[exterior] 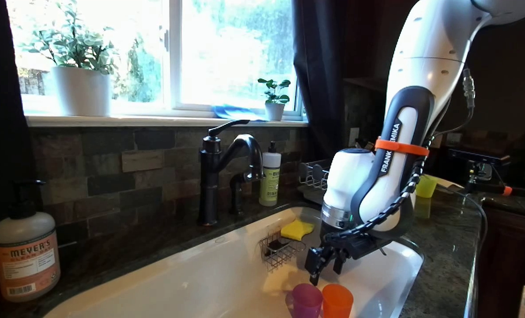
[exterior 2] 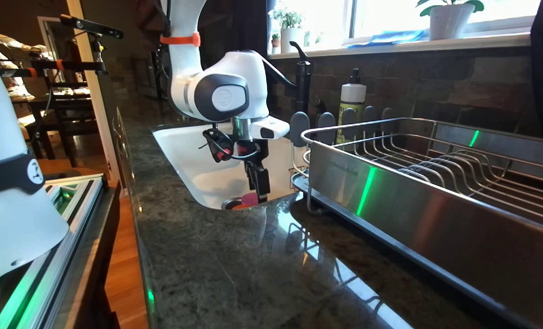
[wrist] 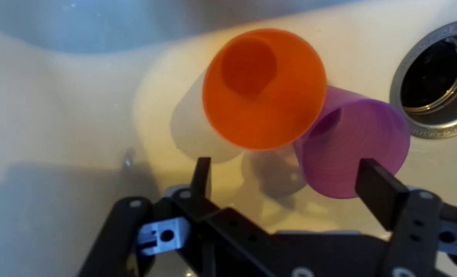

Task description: Pick up the two cups in the sink and put them on the dish rack

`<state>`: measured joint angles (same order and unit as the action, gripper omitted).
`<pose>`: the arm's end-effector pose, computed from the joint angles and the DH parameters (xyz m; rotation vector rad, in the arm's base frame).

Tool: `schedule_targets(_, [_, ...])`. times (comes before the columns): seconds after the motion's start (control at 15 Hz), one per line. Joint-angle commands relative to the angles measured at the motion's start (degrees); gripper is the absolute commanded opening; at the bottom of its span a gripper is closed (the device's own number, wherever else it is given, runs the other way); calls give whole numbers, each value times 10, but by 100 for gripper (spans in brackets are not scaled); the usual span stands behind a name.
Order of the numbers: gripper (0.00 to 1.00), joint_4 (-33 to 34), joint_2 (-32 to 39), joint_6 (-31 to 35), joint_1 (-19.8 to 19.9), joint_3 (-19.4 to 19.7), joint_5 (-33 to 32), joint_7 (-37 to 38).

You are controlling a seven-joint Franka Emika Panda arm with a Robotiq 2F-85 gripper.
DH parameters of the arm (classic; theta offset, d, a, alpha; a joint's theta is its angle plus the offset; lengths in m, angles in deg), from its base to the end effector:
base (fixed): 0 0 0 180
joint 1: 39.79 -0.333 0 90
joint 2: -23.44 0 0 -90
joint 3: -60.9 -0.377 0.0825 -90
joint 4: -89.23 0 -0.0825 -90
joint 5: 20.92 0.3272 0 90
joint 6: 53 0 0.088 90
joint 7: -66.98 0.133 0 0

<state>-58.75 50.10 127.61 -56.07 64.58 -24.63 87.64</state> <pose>0.4448 0.1044 0.1920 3.1352 -0.1060 0.1706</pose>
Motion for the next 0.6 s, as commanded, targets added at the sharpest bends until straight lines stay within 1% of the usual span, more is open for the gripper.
schedule_targets(0.0, [75,22,45,31,21,-34,52,-30])
schedule_targets(0.07, [79,27,54,34,27,-42,62,-34])
schedule_targets(0.13, [77,31,62,33,32,-47,69,-39])
schedule_targets(0.2, [69,35,67,31,35,-50,75,-41])
schedule_targets(0.27, [69,39,74,31,41,-54,79,-44])
schedule_targets(0.33, [63,43,79,30,45,-56,83,-47])
schedule_targets(0.4, [43,47,83,29,49,-58,85,-49])
schedule_targets(0.47, [39,50,87,28,52,-59,88,-51])
schedule_targets(0.53, [38,53,92,27,56,-61,89,-54])
